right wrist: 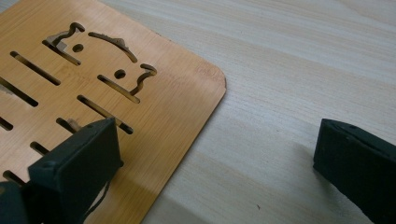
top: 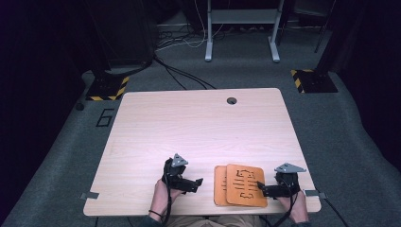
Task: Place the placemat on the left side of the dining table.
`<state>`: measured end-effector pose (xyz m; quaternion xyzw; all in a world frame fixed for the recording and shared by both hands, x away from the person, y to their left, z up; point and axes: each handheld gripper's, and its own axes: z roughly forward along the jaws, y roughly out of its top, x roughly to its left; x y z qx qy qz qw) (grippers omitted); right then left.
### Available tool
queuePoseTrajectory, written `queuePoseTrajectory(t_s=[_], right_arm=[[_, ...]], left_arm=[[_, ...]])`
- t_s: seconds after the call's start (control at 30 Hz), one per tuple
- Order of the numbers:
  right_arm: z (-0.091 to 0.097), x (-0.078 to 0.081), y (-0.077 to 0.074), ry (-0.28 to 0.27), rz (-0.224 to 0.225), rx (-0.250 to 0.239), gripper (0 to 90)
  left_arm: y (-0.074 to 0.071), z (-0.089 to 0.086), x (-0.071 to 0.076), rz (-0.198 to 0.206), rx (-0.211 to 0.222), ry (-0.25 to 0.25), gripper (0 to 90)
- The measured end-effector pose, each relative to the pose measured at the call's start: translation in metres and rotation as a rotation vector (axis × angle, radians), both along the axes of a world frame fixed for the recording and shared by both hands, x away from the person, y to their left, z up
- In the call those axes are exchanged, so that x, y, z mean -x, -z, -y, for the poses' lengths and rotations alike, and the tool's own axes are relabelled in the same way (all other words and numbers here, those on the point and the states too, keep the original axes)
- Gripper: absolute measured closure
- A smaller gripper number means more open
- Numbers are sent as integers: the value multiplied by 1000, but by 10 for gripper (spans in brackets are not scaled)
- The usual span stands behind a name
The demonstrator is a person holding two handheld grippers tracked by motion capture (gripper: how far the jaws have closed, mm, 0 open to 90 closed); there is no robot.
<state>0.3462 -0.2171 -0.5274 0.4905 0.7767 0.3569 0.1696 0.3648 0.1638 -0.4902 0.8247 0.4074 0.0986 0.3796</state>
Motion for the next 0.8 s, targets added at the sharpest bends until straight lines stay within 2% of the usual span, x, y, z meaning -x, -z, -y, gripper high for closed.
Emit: queuePoseTrajectory(t_s=[0.33,0.47,0.7,0.8], right_arm=[[0,0,0,1,2,1,0],[0,0,0,2,3,0,0],[0,1,0,4,3,-3,0],[0,1,0,5,3,-3,0]], left_arm=[[-5,32,-2,-3,-11,76,0],[-5,46,-1,6,-45,101,0],[0,68,-2,-25,-55,149,0],[0,77,-1,-27,-68,169,0]])
